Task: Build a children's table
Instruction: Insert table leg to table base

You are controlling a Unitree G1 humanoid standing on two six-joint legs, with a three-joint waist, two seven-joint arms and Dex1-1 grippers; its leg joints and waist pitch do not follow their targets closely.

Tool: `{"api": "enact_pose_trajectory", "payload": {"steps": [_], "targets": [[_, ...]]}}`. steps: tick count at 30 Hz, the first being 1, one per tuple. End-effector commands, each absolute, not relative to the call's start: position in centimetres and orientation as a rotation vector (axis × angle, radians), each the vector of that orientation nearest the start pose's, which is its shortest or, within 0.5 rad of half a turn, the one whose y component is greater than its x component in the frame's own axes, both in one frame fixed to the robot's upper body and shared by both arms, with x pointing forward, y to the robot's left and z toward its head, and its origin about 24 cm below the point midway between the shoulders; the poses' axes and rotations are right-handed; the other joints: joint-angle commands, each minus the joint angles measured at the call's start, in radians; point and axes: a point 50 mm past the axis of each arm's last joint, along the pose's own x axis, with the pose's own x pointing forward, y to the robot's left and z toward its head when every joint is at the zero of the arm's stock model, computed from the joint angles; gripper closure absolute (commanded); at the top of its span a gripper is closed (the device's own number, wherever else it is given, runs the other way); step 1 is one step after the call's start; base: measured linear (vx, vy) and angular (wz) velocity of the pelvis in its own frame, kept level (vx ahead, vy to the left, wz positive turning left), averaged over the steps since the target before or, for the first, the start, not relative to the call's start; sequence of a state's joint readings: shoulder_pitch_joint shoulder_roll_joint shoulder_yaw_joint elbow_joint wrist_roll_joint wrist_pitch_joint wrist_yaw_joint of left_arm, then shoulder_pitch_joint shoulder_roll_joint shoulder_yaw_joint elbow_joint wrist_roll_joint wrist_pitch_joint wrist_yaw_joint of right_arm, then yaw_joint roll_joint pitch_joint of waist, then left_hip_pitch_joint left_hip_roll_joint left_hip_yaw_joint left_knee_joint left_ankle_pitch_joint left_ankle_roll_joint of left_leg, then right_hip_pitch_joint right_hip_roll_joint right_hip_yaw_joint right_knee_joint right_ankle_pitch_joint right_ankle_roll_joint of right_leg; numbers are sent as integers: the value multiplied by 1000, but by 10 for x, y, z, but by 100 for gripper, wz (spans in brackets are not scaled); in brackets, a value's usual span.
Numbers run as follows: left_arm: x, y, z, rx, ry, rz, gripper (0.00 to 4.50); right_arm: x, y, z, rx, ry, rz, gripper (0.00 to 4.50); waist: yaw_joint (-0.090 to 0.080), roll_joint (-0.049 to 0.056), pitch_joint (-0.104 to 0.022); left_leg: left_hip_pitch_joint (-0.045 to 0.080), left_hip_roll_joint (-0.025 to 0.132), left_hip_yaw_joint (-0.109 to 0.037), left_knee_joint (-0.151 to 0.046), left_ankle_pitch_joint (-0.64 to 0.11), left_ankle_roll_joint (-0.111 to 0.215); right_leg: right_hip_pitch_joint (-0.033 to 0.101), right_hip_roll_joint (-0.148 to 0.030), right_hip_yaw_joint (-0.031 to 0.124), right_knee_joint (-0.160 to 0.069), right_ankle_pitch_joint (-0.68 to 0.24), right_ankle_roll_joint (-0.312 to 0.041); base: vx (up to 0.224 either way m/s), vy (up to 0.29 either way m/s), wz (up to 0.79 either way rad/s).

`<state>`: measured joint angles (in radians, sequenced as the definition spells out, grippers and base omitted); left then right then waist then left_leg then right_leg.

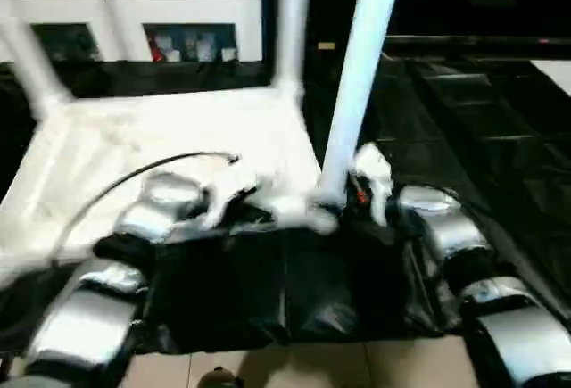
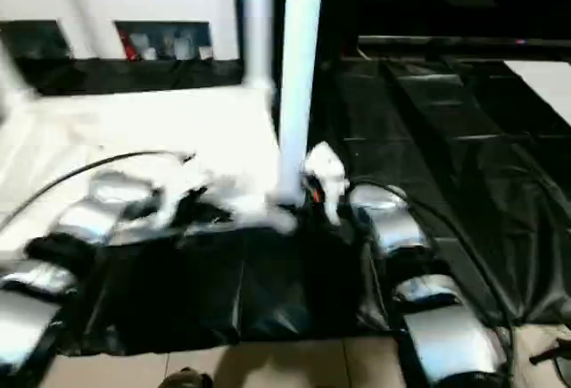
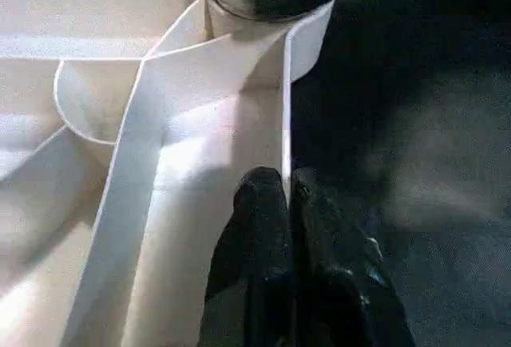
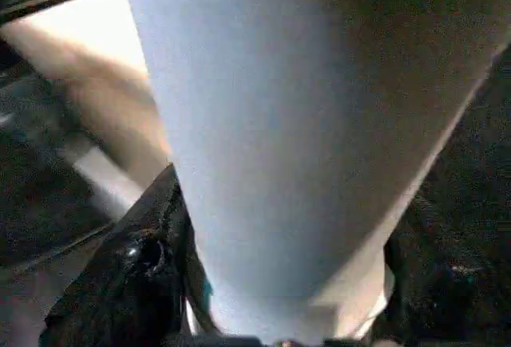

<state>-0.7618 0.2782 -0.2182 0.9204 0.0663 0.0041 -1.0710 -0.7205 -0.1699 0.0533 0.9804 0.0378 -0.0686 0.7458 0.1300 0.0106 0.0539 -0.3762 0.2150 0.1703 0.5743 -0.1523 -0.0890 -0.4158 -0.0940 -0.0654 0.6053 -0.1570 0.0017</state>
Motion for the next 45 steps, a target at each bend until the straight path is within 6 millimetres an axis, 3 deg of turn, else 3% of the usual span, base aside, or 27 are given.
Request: {"api": "enact_pose_trajectory", "payload": {"steps": [1,3,5,7,8,9,10,12,20,23,28,29,32,36,40,45], "targets": [[357,106,74,353,323,-1161,450,346,-107,21,-88,371,791,180,-8,5,-67,22,6,0,-72,-391,-27,44,-48,29,-88,-419,-188,0,0,0],[358,90,72,359,312,-1094,450,349,-99,14,-17,386,637,180,-17,7,-65,20,6,-2,-75,-392,-26,43,-45,30,-87,-409,-187,0,0,0],[359,81,70,351,304,-1048,450,349,-91,12,-20,379,582,180,-20,9,-64,29,5,-1,-73,-418,-21,37,-45,29,-95,-438,-181,0,0,0],[357,72,66,367,300,-1028,450,348,-79,12,-32,351,553,180,-21,3,-64,26,5,-2,-76,-420,-21,38,-46,28,-96,-448,-175,0,0,0],[356,70,65,371,302,-1027,450,348,-76,12,-30,343,549,180,-22,7,-63,28,4,-4,-77,-436,-19,38,-47,26,-101,-471,-163,0,0,0],[356,69,64,373,304,-1031,450,347,-75,12,-24,336,545,180,-23,5,-63,26,4,-5,-79,-438,-16,40,-46,25,-101,-473,-160,0,0,0],[354,68,63,381,306,-1042,450,347,-73,13,-20,327,548,180,-22,4,-64,27,5,-6,-80,-440,-12,40,-47,25,-103,-470,-157,0,0,0],[354,69,62,388,308,-1045,450,347,-72,13,-10,324,558,124,-23,5,-65,23,5,-5,-82,-426,-6,43,-45,27,-100,-438,-163,0,0,0],[349,80,58,403,310,-1085,450,351,-79,21,9,274,607,66,-26,4,-63,22,4,-4,-83,-434,5,42,-48,28,-104,-454,-164,0,0,0],[345,86,57,408,312,-1136,450,351,-85,23,-4,265,647,39,-29,5,-66,18,7,-4,-84,-413,9,46,-47,29,-97,-409,-178,0,0,0],[340,98,56,424,325,-1197,450,349,-96,25,-5,262,742,39,-29,5,-70,14,9,4,-79,-337,27,54,-44,31,-82,-274,-226,0,0,0],[340,98,56,427,326,-1198,450,349,-97,25,-5,262,747,71,-27,7,-72,13,10,5,-77,-307,35,57,-43,31,-76,-231,-241,0,0,0],[336,104,55,433,335,-1246,450,346,-103,24,-4,284,819,74,-24,8,-72,13,12,8,-75,-296,42,60,-41,29,-70,-198,-260,0,0,0],[328,112,56,437,353,-1344,450,339,-111,24,-24,305,976,116,-21,8,-71,14,14,9,-75,-296,49,60,-41,29,-69,-190,-267,0,0,0],[324,121,59,449,365,-1404,450,332,-119,24,-50,326,1085,151,-17,7,-69,18,16,9,-78,-328,42,57,-43,30,-74,-247,-259,0,0,0],[322,131,61,461,381,-1429,450,325,-127,21,-47,346,1145,160,-11,7,-67,22,18,8,-81,-348,30,53,-44,32,-77,-285,-245,0,0,0]]}}
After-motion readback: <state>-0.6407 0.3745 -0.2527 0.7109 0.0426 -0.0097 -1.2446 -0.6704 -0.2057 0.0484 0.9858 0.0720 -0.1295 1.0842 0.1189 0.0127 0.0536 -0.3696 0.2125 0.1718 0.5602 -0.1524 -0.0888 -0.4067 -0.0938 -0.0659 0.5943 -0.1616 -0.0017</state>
